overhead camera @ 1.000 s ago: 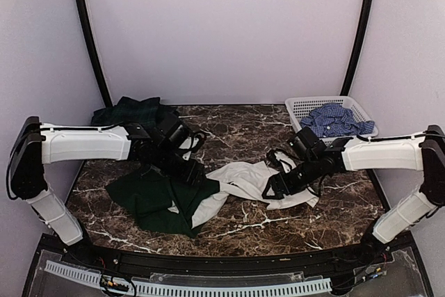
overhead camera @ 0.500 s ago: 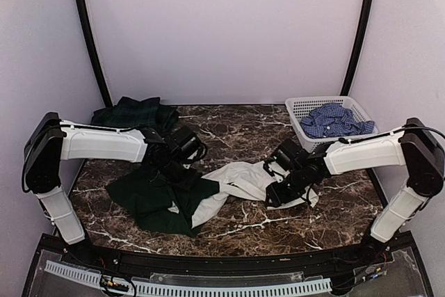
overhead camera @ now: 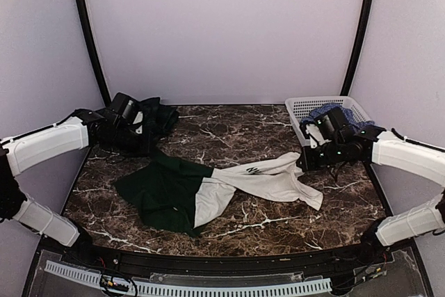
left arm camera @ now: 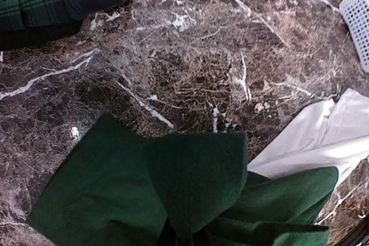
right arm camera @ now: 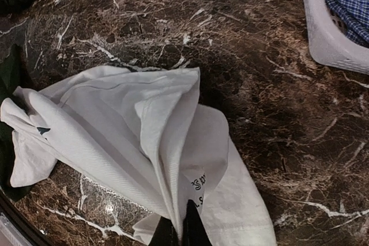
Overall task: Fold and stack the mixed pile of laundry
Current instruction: Pick up the crumpled T-shirt from the center of the board.
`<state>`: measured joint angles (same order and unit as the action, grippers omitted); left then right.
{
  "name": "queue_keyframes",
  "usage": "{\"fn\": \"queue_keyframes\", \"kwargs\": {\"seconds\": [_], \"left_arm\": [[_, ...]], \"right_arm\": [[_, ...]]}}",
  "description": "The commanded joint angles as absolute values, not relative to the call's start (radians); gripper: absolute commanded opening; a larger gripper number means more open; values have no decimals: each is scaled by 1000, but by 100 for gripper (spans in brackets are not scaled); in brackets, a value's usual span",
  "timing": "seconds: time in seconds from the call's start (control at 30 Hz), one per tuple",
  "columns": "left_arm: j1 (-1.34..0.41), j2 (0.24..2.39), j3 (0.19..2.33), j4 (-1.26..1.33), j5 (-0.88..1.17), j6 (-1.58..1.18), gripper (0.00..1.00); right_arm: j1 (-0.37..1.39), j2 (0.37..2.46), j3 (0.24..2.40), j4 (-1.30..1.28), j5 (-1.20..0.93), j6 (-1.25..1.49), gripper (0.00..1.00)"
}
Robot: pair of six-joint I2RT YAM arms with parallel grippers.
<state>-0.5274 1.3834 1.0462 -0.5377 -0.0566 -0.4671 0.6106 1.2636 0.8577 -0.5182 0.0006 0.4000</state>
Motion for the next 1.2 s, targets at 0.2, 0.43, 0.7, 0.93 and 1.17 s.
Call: {"fn": "queue_keyframes", "kwargs": {"seconds": [0.2, 0.43, 0.7, 0.93, 1.17], "left_arm": [[-385, 1203, 941, -453, 87, -471, 0], [-385, 1118, 902, -372, 222, -464, 0], [-346, 1184, 989, -488, 47, -528, 0], [-294, 1234, 1008, -503, 22, -529, 0], [-263, 1282, 983, -450, 70, -556, 0]], "right_arm": [[525, 1073, 877, -587, 17, 385, 0], [482, 1131, 919, -567, 17, 345, 4], [422, 1402, 1039, -498, 5, 330, 37], [425, 1208, 1007, -579, -134, 253, 65], [627, 1189, 874, -562, -209, 376, 57]]}}
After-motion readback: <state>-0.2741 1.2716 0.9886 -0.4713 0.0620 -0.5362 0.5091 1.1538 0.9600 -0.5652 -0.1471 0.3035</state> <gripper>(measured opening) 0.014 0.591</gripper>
